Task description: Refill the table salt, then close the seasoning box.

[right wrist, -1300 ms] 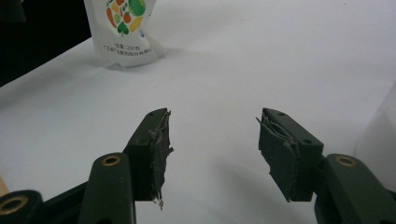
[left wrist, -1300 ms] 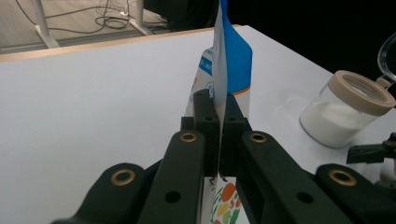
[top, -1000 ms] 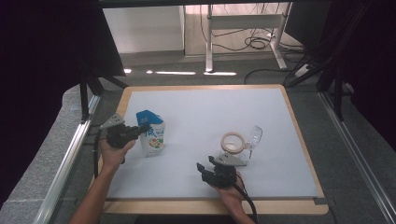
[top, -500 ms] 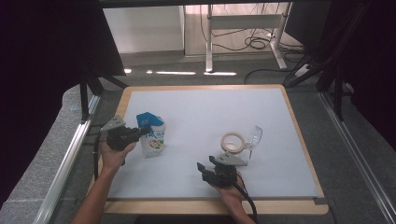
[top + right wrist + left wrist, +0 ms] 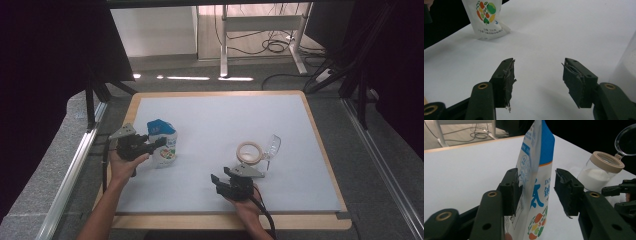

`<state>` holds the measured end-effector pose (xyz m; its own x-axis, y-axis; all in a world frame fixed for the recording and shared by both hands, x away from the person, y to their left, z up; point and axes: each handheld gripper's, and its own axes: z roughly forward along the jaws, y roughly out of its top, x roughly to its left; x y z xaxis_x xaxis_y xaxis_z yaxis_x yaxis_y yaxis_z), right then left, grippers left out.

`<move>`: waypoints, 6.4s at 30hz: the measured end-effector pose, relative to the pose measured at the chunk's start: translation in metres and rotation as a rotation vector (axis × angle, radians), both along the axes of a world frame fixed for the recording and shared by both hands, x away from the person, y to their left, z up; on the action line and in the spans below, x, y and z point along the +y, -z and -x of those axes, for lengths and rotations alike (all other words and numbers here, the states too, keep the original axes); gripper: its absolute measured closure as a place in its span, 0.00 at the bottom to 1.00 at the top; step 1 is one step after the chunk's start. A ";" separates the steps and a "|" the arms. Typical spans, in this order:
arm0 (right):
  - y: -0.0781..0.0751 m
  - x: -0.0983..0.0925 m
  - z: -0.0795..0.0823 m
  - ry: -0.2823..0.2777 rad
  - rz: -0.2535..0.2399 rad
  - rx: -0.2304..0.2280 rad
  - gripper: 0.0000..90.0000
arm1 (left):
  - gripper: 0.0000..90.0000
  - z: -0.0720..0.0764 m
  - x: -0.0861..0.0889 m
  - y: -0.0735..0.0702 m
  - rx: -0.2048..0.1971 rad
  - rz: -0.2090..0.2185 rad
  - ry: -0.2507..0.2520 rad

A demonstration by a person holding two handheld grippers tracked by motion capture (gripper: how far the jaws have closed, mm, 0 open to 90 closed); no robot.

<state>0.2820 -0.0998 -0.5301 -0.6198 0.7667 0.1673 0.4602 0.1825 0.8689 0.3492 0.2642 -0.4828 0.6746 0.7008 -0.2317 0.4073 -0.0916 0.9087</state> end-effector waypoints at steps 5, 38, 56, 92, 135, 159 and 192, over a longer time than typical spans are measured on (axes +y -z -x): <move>0.000 0.000 -0.001 0.002 -0.001 0.000 0.48 | 0.56 -0.008 -0.002 0.004 0.023 -0.011 0.007; -0.009 -0.009 0.002 -0.029 -0.006 -0.043 0.48 | 0.40 0.021 0.005 0.033 0.119 -0.063 -0.047; -0.023 -0.059 0.010 -0.020 -0.036 -0.068 0.48 | 0.38 0.034 0.003 0.041 0.136 -0.114 -0.082; -0.042 -0.157 -0.002 0.219 -0.052 -0.114 1.00 | 0.38 0.040 0.002 0.044 0.142 -0.128 -0.077; -0.068 -0.120 -0.023 0.155 -0.055 -0.191 1.00 | 0.37 0.044 0.001 0.045 0.147 -0.136 -0.072; -0.068 -0.112 -0.015 0.044 -0.040 -0.190 0.97 | 0.37 0.044 0.000 0.047 0.153 -0.136 -0.065; -0.020 -0.197 -0.023 0.170 0.037 -0.067 0.54 | 0.37 0.043 -0.001 0.053 0.171 -0.152 -0.057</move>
<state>0.3053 -0.2968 -0.5098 -0.4895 0.8663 0.0997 0.4280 0.1391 0.8930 0.3063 0.2628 -0.5356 0.5926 0.7725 -0.2282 0.5627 -0.1943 0.8035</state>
